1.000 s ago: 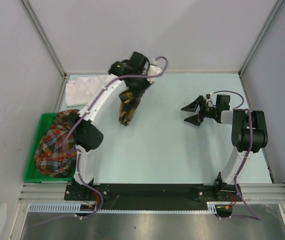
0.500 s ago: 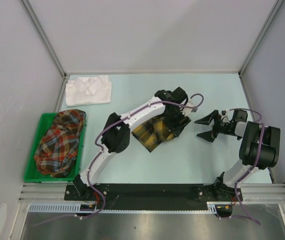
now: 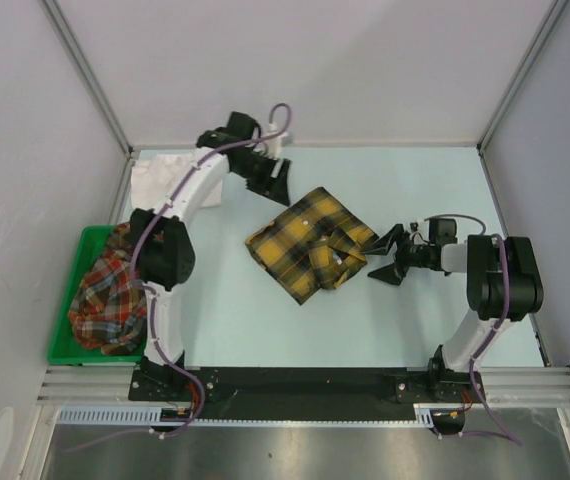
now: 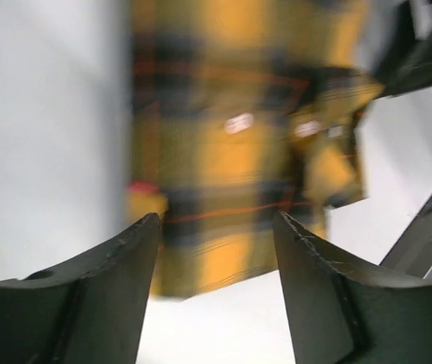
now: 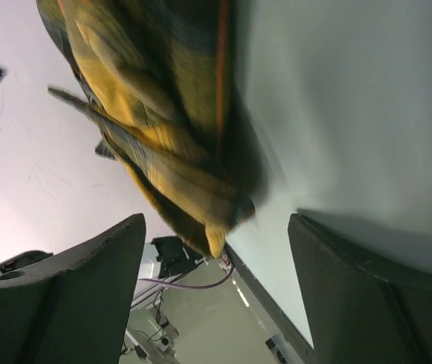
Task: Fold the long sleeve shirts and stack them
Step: Fold the shirt
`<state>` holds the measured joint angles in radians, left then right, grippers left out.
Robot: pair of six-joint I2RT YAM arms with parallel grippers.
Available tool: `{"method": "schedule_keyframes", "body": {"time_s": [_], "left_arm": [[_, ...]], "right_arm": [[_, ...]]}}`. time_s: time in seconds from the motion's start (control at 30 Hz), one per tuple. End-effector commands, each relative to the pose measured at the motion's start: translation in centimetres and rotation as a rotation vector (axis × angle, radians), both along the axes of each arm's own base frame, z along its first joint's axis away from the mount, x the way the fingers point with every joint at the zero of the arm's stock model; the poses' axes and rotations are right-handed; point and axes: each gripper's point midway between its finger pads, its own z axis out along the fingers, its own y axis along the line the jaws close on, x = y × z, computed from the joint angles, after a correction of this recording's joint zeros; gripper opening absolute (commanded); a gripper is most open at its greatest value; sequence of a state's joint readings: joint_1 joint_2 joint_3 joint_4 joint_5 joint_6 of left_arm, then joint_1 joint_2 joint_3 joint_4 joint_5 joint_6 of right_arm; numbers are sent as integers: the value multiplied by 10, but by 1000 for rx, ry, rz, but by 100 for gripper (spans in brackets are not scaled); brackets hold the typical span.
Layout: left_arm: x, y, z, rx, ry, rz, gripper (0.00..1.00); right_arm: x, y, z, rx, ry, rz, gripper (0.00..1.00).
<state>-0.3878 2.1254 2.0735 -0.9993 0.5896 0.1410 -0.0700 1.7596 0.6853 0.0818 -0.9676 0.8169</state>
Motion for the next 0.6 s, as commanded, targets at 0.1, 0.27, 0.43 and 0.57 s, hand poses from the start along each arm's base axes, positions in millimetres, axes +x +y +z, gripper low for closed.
{"method": "schedule_keyframes", "body": {"time_s": [0.1,0.27,0.43,0.57], "left_arm": [[9,38,-56,-140,222,32,64],[-8,35,-86,-205,338,42,58],[-57,29,-112,-253,479,28,20],[-160,5,-121,-279,601,-90,1]], "right_arm": [[37,22,-19,-102,-54,9,63],[62,5,-39,-219,-49,68,31],[93,-1,-45,-298,-133,175,20],[131,18,-41,-320,-255,300,23]]}}
